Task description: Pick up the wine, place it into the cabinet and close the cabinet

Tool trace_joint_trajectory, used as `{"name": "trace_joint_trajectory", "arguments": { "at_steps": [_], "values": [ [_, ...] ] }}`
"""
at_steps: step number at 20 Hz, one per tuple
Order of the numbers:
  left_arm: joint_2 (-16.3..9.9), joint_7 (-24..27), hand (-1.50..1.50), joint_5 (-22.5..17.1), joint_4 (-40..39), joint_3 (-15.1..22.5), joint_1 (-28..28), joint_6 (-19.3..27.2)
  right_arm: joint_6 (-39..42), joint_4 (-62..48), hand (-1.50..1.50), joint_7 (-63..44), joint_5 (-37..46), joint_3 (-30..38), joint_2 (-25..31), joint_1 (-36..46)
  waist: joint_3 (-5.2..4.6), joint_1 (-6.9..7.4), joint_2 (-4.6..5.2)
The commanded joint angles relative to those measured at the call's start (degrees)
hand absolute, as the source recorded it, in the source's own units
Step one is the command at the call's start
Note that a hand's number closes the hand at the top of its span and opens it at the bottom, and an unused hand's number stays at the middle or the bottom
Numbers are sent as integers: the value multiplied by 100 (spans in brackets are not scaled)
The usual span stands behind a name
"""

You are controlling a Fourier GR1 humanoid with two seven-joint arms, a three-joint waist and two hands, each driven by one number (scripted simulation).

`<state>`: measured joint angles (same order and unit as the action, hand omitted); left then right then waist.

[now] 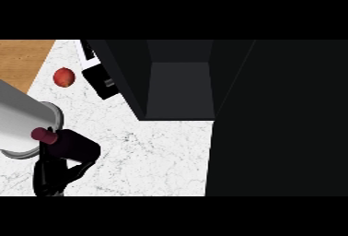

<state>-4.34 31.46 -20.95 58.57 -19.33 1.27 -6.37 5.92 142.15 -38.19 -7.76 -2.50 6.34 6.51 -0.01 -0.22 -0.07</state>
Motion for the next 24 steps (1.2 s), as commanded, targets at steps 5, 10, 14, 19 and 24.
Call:
{"name": "trace_joint_trajectory", "arguments": {
  "at_steps": [5, 10, 14, 19, 24],
  "values": [
    [100, 841, 150, 115, -1125, 210, 492, -679, 112, 510, -150, -81, -599, 259, 16, -133, -3, -42, 9],
    [-106, 650, 150, 390, -551, 434, 271, -407, 58, 701, -150, -179, -517, 119, -114, -456, 3, -2, -3],
    [-541, 341, 150, 683, -479, 789, 417, -908, -35, 594, -150, -315, -374, 23, -122, -171, 3, -16, -8],
    [-592, 728, 150, 1238, -312, 1168, 195, -894, -99, 956, -150, -601, -325, -175, -173, -229, -2, -35, -11],
    [-486, 955, 150, 1244, 562, 1102, -63, -520, 48, 358, -150, -196, -340, 36, -162, -108, 2, 26, -5]
  ]
}}
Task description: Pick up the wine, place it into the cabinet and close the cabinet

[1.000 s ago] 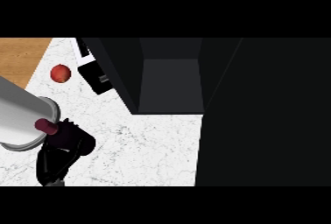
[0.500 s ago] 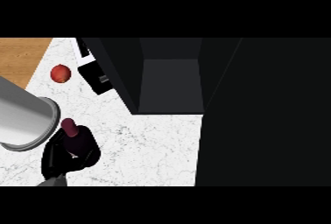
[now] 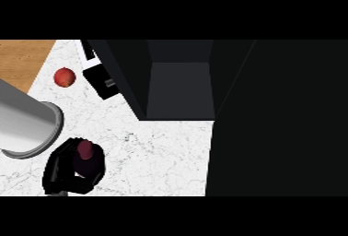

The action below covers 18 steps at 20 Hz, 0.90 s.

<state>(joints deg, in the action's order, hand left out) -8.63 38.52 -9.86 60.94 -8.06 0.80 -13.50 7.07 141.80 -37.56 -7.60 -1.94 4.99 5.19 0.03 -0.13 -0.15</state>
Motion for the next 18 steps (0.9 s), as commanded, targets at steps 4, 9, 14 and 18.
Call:
{"name": "trace_joint_trajectory", "arguments": {
  "at_steps": [4, 9, 14, 18],
  "values": [
    [65, -17, 150, 185, 1099, 43, -128, 547, -10, 122, -150, -33, -289, 34, -45, 117, 0, 38, 4],
    [189, -701, 150, -274, 2250, 337, -682, 16, -68, 241, -150, -290, -523, 245, 31, 314, 2, 52, -4],
    [385, -1964, 150, -479, 3458, 741, -675, 275, -10, 254, -150, -184, -668, 302, -36, 105, 6, 40, -8],
    [296, -2545, 150, -390, 4261, 790, -772, 560, 128, 271, -150, 62, -612, 270, -61, -130, 3, 25, 1]
  ]
}}
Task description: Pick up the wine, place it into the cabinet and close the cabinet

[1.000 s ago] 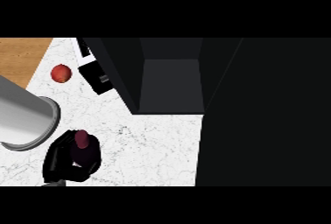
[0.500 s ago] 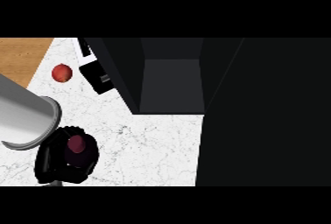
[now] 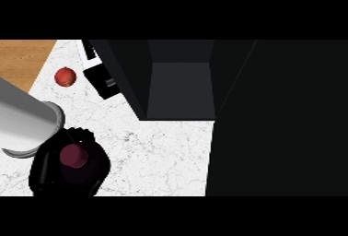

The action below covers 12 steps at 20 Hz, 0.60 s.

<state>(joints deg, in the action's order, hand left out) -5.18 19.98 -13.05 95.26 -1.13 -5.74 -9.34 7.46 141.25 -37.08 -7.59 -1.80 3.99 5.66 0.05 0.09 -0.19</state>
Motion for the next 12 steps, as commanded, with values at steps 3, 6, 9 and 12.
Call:
{"name": "trace_joint_trajectory", "arguments": {
  "at_steps": [3, 6, 9, 12],
  "values": [
    [173, -1349, 150, 299, 1025, 452, 432, 669, 83, 220, -150, 98, -597, 267, -67, -127, 3, -27, 8],
    [327, -1795, 150, 326, 1273, 791, 529, 729, 73, 234, -150, -175, -512, 212, 9, 104, -2, -16, 8],
    [507, -1967, 150, 477, 1428, 1120, 538, 953, 44, 644, -150, -220, -260, -72, -144, -286, -4, -26, 4],
    [513, -2066, 150, 445, 1574, 1602, 809, 1446, 158, 441, -150, -152, -641, 214, -23, -222, -2, -36, 8]
  ]
}}
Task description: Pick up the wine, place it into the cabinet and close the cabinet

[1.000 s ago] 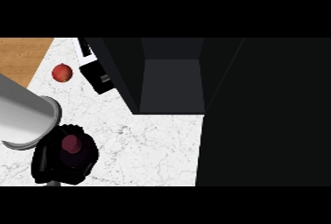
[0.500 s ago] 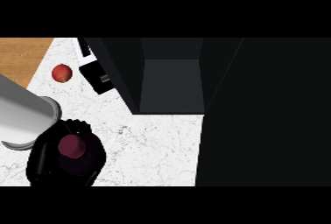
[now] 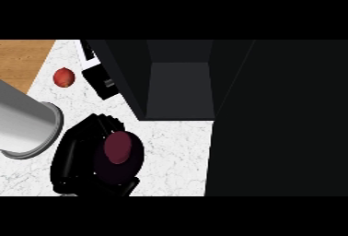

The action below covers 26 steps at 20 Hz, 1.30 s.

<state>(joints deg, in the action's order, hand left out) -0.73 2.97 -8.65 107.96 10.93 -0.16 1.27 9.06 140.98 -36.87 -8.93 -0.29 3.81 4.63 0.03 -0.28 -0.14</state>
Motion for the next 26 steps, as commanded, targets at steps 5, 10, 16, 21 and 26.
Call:
{"name": "trace_joint_trajectory", "arguments": {
  "at_steps": [5, 10, 16, 21, 26],
  "values": [
    [71, -800, 150, 122, 49, 1141, 1075, 1629, 173, 515, -150, 158, -496, 112, -118, -546, 2, -36, 3],
    [72, -430, 150, 92, -744, 1759, 1706, 2531, 83, 545, -150, -42, -512, 112, -46, -192, -2, -51, 11],
    [72, -855, 150, 272, -1098, 1760, 2694, 3344, -150, 656, -150, -464, -275, -121, -82, 45, -4, -41, 7],
    [73, -871, 150, 193, -1265, 1694, 2782, 3398, 12, 625, -150, -152, -386, 11, -41, -200, -3, -22, 8],
    [73, -825, 150, 357, -1665, 1819, 3141, 3792, 364, 707, -150, 136, -921, 419, 114, -705, 2, -56, 2]
  ]
}}
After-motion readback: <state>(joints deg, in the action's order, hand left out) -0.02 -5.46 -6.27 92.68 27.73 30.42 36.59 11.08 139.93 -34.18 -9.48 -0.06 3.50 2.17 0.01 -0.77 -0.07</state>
